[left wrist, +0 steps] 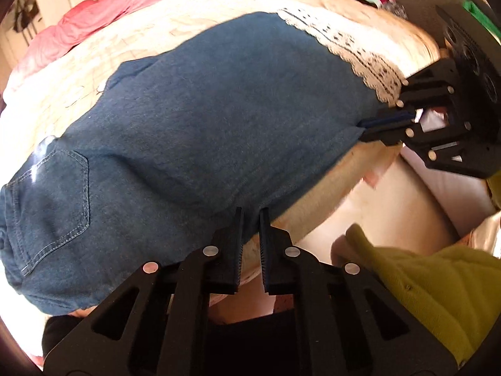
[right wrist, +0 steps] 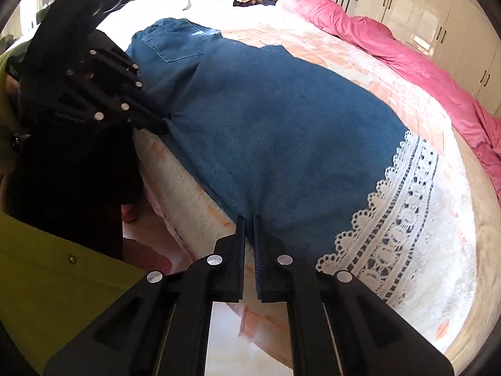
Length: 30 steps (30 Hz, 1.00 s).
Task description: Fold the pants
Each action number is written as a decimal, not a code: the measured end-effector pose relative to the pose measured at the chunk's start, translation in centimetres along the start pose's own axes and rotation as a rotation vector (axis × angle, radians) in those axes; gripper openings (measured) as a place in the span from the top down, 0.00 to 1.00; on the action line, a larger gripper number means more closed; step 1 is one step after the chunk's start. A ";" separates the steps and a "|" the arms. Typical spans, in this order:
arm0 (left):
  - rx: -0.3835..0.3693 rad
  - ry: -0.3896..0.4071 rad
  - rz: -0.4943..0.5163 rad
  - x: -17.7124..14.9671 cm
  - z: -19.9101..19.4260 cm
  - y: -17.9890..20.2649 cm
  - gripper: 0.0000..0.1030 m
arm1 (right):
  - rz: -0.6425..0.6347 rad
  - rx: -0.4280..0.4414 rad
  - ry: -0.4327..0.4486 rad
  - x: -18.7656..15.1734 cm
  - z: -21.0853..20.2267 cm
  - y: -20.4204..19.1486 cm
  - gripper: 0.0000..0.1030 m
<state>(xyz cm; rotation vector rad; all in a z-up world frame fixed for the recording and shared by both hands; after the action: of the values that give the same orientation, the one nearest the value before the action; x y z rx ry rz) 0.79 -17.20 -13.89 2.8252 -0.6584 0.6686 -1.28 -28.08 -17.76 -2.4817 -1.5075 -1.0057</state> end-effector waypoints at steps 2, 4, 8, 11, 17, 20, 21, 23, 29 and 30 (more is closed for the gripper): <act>-0.015 -0.002 -0.012 -0.1 0.0 -0.1 0.94 | 0.030 0.016 0.012 -0.1 -0.1 0.2 0.94; -0.035 0.006 -0.035 -0.1 -0.5 -0.4 0.89 | 0.038 0.032 0.012 -0.1 -0.7 0.2 0.92; -0.079 0.089 -0.066 0.2 -4.0 -1.2 0.71 | 0.063 0.059 0.077 0.1 -4.3 0.8 0.68; -0.040 0.188 -0.145 1.1 -7.4 -4.1 0.48 | 0.129 -0.003 0.158 1.4 -6.4 3.7 0.52; 0.225 0.234 -0.496 0.4 -10.9 -16.0 0.37 | 0.326 -0.081 0.202 3.5 -5.1 9.8 0.44; 0.307 0.227 -0.623 -0.4 -11.7 -20.4 0.36 | 0.352 -0.067 0.192 3.6 -3.8 10.9 0.43; 0.307 0.230 -0.637 -0.2 -11.6 -21.0 0.35 | 0.358 -0.071 0.177 3.4 -3.4 11.1 0.43; 0.316 0.215 -0.635 0.3 -10.7 -21.3 0.35 | 0.371 -0.088 0.130 2.8 -2.2 11.6 0.40; 0.431 0.080 -0.637 -3.1 -5.6 -23.5 0.23 | 0.322 -0.180 0.039 -1.1 -0.7 10.1 0.32; 0.377 0.096 -0.704 -3.5 -6.0 -24.1 0.23 | 0.302 -0.195 0.044 -1.3 -0.8 9.8 0.32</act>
<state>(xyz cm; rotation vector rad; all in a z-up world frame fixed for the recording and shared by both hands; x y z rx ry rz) 6.55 7.08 -11.54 3.0073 0.5258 0.8300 5.89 -34.48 -15.22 -2.6874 -1.0219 -1.1872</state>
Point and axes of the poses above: each gripper's, at about its wrist camera, not at the fingertips, and z roughly the way its jaws point, y to its right, x to its top, the point moved 9 cm from there along z, roughly the way its jaws point, and after that the axes turned 11 degrees about -z, right-handed, at the moved point
